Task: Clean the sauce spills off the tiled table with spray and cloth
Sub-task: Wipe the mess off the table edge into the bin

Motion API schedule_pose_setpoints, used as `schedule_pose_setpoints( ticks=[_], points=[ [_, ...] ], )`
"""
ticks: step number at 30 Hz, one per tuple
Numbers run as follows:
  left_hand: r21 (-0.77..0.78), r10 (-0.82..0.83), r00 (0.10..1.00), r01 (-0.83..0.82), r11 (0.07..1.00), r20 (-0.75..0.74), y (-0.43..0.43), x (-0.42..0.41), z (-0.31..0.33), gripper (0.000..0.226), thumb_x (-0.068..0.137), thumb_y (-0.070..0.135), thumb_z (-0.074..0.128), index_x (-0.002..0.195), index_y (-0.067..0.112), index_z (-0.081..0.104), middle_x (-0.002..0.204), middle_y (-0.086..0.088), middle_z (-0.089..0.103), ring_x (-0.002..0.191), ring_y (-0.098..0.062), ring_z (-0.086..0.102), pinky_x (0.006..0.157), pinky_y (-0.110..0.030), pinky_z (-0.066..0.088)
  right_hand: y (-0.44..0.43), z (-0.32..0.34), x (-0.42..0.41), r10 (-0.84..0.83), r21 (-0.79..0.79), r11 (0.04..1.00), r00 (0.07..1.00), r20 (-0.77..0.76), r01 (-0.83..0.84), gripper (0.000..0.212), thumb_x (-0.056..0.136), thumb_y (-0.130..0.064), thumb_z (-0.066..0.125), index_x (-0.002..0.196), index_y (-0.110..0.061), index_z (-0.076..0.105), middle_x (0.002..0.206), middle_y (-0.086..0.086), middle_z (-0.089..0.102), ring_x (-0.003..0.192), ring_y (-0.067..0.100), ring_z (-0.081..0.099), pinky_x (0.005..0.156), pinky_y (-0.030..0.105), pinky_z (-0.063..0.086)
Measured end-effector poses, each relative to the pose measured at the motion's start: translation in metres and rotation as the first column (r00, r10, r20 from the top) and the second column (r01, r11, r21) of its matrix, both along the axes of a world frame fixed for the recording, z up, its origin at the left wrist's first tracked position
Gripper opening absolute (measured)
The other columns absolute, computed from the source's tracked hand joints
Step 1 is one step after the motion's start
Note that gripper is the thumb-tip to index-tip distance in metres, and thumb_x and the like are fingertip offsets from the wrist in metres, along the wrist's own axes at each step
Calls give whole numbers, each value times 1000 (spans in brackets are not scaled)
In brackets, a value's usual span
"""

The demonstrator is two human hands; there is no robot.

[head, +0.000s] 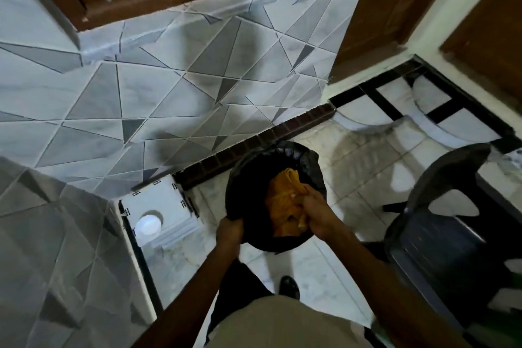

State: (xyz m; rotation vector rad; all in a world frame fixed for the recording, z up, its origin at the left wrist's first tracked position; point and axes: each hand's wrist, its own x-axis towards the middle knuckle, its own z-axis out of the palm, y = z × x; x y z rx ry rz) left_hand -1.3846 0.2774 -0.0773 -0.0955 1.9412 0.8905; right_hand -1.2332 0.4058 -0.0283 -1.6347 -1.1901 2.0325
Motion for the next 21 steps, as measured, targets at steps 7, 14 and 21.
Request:
schedule_pose_setpoints(
  ticks=[7, 14, 21],
  points=[
    [-67, -110, 993, 107, 992, -49, -43, 84, 26, 37, 93, 19, 61, 121, -5, 59, 106, -23, 63, 100, -40, 63, 91, -48, 55, -38, 23, 94, -187, -243, 961, 960, -208, 134, 34, 99, -5, 56, 132, -14, 57, 115, 14, 71, 103, 33, 67, 85, 46, 55],
    [107, -63, 997, 68, 992, -47, -70, 150, 50, 21, 92, 24, 64, 107, 13, 55, 103, -15, 61, 94, -38, 64, 78, -50, 60, -97, 34, 180, -139, -91, 988, 977, -163, 125, 54, 67, -10, 90, 117, -4, 70, 110, 16, 75, 101, 35, 73, 85, 48, 60],
    [100, -308, 950, 311, 945, -49, -99, 209, 47, 18, 90, 22, 65, 100, 9, 57, 104, -18, 64, 97, -40, 64, 81, -53, 58, -164, 44, 264, -323, -20, 946, 937, -132, 323, 44, 69, 2, 85, 111, 0, 72, 107, 19, 75, 99, 35, 73, 86, 47, 60]
  ],
)
